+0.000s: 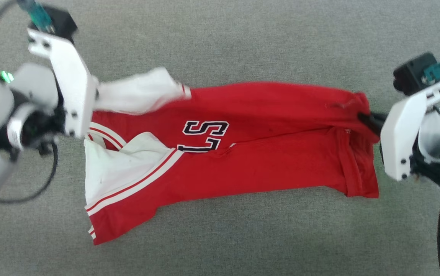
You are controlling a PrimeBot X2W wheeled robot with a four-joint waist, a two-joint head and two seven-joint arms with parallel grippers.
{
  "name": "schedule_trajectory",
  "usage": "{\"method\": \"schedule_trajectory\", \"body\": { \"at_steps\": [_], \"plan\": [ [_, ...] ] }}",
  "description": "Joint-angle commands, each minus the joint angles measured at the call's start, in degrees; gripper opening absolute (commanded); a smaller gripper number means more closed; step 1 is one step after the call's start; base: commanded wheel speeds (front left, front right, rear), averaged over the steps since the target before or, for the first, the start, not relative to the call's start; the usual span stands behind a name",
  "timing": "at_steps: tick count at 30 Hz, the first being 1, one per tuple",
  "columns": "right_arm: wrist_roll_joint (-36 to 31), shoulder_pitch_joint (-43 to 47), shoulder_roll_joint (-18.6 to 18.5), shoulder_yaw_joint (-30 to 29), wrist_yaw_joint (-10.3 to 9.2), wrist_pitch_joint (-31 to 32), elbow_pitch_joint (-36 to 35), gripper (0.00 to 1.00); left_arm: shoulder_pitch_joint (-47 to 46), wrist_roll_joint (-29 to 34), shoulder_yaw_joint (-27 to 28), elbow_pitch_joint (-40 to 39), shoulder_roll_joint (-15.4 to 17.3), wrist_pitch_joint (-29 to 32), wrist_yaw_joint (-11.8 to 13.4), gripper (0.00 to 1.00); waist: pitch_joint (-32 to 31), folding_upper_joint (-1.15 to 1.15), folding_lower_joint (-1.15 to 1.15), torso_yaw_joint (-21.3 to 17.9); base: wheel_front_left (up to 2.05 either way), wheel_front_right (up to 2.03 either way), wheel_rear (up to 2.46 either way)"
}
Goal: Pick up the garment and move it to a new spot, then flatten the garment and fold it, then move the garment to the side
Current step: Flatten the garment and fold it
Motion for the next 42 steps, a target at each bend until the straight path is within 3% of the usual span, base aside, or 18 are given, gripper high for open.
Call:
{"method": "schedule_trajectory", "body": {
  "at_steps": [1,5,11,12,13,14,18,23,33,42],
  "plan": [
    [0.1,1.6,0.4,-0.7,-0.02,0.6,-0.6,0.00,1.6,-0.9,0.0,-1.8,0.8,0.4,1.2,0.00,-0.1,0.00,0.00,0.0,0.00,0.00,0.00],
    [-0.9,5.6,1.3,-2.6,-0.02,1.9,-1.4,0.00,7.0,-2.5,-0.4,-8.9,3.4,1.6,6.2,0.00,-0.1,0.00,0.00,-0.3,0.00,0.00,0.00],
    [-1.9,7.1,3.7,-3.1,-0.02,1.0,1.2,0.00,12.5,-4.9,-1.1,-11.3,3.9,1.5,9.7,0.00,0.0,0.00,0.00,-0.9,0.00,0.00,0.00],
    [-2.2,6.8,4.1,-3.1,-0.02,0.6,2.2,0.20,13.0,-4.8,-1.2,-10.9,3.6,1.1,9.7,0.05,0.0,0.00,0.00,-1.0,0.00,0.00,0.00],
    [-2.5,6.5,4.4,-2.9,-0.02,0.2,2.9,0.46,13.3,-4.6,-1.2,-10.5,3.4,0.6,9.5,0.57,0.0,0.00,0.00,-1.0,0.00,0.00,0.00],
    [-2.7,6.1,4.7,-2.9,-0.02,-0.2,3.6,1.00,13.5,-4.6,-1.0,-9.9,3.1,-0.2,9.5,1.00,-0.1,0.00,0.00,-1.1,0.00,0.00,0.00],
    [-3.4,5.0,5.7,-2.8,-0.02,-1.2,5.6,1.00,14.0,-5.2,0.3,-7.6,2.4,-2.8,9.3,1.00,-0.6,0.00,0.00,-1.1,0.00,0.00,0.00],
    [-3.1,5.0,6.0,-4.1,-0.02,-2.6,5.9,1.00,14.3,-5.0,2.8,-7.3,2.2,-8.9,7.1,1.00,-1.5,0.00,0.00,-0.9,0.00,0.00,0.00],
    [-3.6,6.4,6.1,-8.0,-0.02,-1.3,8.4,1.00,18.1,-2.5,7.8,-6.9,1.4,-27.7,3.0,1.00,-2.3,0.00,0.00,0.1,0.00,0.00,0.00],
    [-1.7,4.9,5.8,-5.4,-0.01,-2.9,13.3,1.00,22.2,0.9,10.4,-4.1,-0.2,-43.2,1.3,1.00,-1.3,0.00,0.00,2.2,0.00,0.00,0.00]
  ]
}}
